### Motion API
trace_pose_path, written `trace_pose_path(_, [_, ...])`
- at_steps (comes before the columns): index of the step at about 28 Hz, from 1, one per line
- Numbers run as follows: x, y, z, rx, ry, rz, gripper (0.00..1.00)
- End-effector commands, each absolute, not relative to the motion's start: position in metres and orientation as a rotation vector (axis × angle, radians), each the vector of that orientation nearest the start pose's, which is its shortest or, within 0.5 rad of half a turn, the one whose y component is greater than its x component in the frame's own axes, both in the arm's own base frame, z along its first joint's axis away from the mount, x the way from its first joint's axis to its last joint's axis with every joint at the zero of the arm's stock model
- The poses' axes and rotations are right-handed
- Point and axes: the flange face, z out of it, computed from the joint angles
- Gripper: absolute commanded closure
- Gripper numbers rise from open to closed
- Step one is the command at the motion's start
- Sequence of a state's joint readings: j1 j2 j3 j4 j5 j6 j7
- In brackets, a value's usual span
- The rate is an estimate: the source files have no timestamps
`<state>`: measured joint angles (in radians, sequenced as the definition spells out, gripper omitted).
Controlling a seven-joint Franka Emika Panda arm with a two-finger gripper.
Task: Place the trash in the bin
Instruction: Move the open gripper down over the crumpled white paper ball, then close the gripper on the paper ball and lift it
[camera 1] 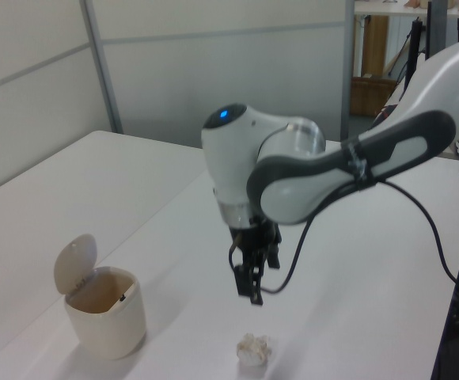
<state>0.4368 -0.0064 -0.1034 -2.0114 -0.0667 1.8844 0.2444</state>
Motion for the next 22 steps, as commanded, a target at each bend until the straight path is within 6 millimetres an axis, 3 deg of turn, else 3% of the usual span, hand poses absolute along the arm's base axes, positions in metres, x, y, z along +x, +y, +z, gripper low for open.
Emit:
trace_pose_path(1, [0.512, 0.202, 0.403, -3.292, -0.183, 0.155, 0.00])
trace_pose_path(3, [0.513, 0.212, 0.380, -3.327, -0.167, 0.156, 0.00])
trace_pose_path(13, [0.504, 0.242, 0.316, -3.414, -0.178, 0.125, 0.00])
trace_pose_path(18, [0.505, 0.246, 0.306, -3.427, -0.181, 0.111, 0.00])
trace_pose_path(22, [0.506, 0.246, 0.304, -3.428, -0.181, 0.110, 0.18])
